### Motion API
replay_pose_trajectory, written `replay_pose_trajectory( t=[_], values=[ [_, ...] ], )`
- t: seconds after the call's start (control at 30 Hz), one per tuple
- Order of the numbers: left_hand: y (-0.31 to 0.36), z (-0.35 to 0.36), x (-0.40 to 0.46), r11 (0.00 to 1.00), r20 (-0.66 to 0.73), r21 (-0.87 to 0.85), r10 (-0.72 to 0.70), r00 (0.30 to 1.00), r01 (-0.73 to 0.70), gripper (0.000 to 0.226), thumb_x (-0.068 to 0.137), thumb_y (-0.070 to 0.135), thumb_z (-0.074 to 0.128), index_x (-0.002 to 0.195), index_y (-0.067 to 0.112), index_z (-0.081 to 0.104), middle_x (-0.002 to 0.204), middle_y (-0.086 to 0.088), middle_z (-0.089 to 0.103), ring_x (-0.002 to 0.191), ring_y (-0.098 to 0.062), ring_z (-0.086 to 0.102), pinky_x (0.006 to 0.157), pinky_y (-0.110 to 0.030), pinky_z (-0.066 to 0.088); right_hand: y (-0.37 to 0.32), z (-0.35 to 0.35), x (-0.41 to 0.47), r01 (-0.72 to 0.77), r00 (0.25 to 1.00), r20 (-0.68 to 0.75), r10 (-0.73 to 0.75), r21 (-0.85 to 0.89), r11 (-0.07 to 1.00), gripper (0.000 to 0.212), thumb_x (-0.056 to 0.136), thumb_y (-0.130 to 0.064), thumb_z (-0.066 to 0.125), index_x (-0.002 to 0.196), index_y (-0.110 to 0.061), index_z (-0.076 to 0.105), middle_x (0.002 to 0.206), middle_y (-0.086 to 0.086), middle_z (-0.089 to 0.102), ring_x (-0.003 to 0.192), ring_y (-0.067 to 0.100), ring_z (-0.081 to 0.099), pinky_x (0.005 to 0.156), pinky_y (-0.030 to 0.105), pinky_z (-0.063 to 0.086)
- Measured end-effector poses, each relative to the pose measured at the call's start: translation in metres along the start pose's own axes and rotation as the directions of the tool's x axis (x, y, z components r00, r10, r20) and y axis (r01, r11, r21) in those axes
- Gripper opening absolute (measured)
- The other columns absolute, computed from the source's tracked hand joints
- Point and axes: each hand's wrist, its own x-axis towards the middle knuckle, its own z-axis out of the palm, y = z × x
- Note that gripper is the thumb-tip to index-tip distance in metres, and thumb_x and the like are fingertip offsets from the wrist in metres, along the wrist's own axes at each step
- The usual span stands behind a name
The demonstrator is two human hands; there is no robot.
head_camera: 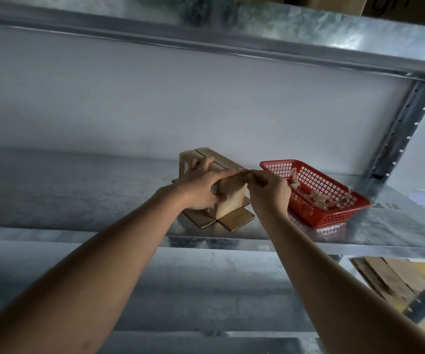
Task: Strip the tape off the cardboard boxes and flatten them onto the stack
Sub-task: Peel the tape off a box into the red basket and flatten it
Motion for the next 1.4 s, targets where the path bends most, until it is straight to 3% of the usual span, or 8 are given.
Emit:
replay_pose_trajectory(
  t=[0.2, 0.43, 0.63, 0.7, 0.83, 1.0, 1.17, 1.4],
  values=[
    [0.001, -0.001, 0.000, 1.000, 0.011, -0.007, -0.002, 1.000, 0.002, 0.074, 0.096, 0.044, 0.068, 0.149, 0.069, 0.023, 0.168, 0.001, 0.001, 0.154, -0.035, -0.009, 0.123, -0.065, 0.017, 0.006, -0.001, 0.003, 0.062, 0.996, 0.070, -0.058, -0.045, 0.997, 0.026, 0.091, -0.018, 0.077, 0.117, -0.021, 0.078, 0.113, -0.006, 0.075, 0.101, 0.010, 0.067, 0.081, 0.025, 0.049],
    [-0.002, -0.001, 0.002, 1.000, 0.025, 0.008, 0.013, 1.000, -0.014, 0.074, 0.098, 0.044, 0.066, 0.144, 0.076, 0.019, 0.168, 0.001, -0.002, 0.154, -0.040, -0.009, 0.121, -0.068, 0.019, -0.003, -0.013, 0.006, -0.014, 1.000, -0.018, 0.017, 0.162, 0.987, 0.006, 0.088, -0.017, 0.082, 0.089, -0.017, 0.076, 0.074, -0.006, 0.075, 0.063, 0.005, 0.073, 0.066, 0.028, 0.063],
    [-0.003, 0.000, 0.005, 0.996, 0.017, 0.081, 0.024, 1.000, -0.025, 0.075, 0.098, 0.047, 0.065, 0.150, 0.070, 0.017, 0.168, -0.005, 0.001, 0.154, -0.044, -0.007, 0.121, -0.067, 0.019, -0.015, -0.020, 0.002, -0.010, 1.000, -0.024, 0.017, 0.266, 0.964, 0.033, 0.089, -0.021, 0.081, 0.115, -0.017, 0.062, 0.079, -0.002, 0.074, 0.059, 0.006, 0.072, 0.064, 0.012, 0.057],
    [-0.004, 0.000, 0.004, 0.992, 0.004, 0.117, 0.035, 0.999, -0.035, 0.077, 0.098, 0.047, 0.064, 0.153, 0.068, 0.014, 0.168, -0.007, 0.002, 0.154, -0.044, -0.005, 0.120, -0.068, 0.022, -0.017, -0.023, 0.002, 0.006, 1.000, 0.011, -0.008, 0.216, 0.976, 0.033, 0.090, -0.026, 0.080, 0.117, -0.022, 0.063, 0.077, -0.005, 0.075, 0.059, 0.005, 0.071, 0.070, 0.006, 0.052],
    [-0.009, 0.008, 0.007, 0.985, -0.039, 0.164, 0.067, 0.997, -0.060, 0.082, 0.097, 0.056, 0.060, 0.159, 0.055, 0.007, 0.169, -0.010, 0.008, 0.156, -0.042, -0.002, 0.120, -0.068, 0.022, -0.021, -0.029, 0.008, 0.052, 0.999, 0.006, -0.053, 0.105, 0.993, 0.015, 0.095, -0.037, 0.073, 0.089, -0.025, 0.079, 0.074, -0.011, 0.074, 0.078, 0.012, 0.073, 0.084, 0.042, 0.058],
    [0.010, 0.012, 0.011, 0.980, -0.054, 0.189, 0.068, 0.996, -0.056, 0.081, 0.098, 0.059, 0.055, 0.163, 0.044, 0.009, 0.171, -0.010, 0.006, 0.157, -0.041, -0.002, 0.120, -0.063, 0.018, -0.026, -0.044, 0.015, -0.010, 1.000, -0.003, 0.010, 0.131, 0.991, 0.018, 0.096, -0.039, 0.071, 0.086, -0.027, 0.081, 0.071, -0.015, 0.072, 0.069, 0.010, 0.068, 0.078, 0.041, 0.059],
    [0.031, 0.015, 0.023, 0.978, -0.030, 0.203, 0.055, 0.998, -0.048, 0.083, 0.097, 0.063, 0.053, 0.163, 0.043, 0.006, 0.171, -0.014, 0.004, 0.157, -0.042, -0.004, 0.123, -0.064, 0.016, -0.012, -0.074, 0.028, -0.030, 0.998, -0.056, 0.033, 0.052, 0.998, 0.011, 0.091, -0.034, 0.078, 0.098, -0.026, 0.082, 0.085, -0.020, 0.072, 0.074, -0.007, 0.062, 0.062, 0.008, 0.046],
    [0.062, 0.020, 0.024, 0.979, -0.046, 0.205, -0.005, 0.999, 0.014, 0.082, 0.099, 0.058, 0.056, 0.164, 0.042, 0.009, 0.171, -0.012, 0.006, 0.157, -0.042, -0.005, 0.123, -0.062, 0.012, 0.032, -0.117, 0.061, -0.066, 0.997, 0.027, 0.074, -0.231, 0.971, 0.018, 0.094, -0.013, 0.071, 0.083, -0.025, 0.079, 0.097, -0.003, 0.078, 0.073, 0.017, 0.071, 0.060, 0.037, 0.061]
  ],
)
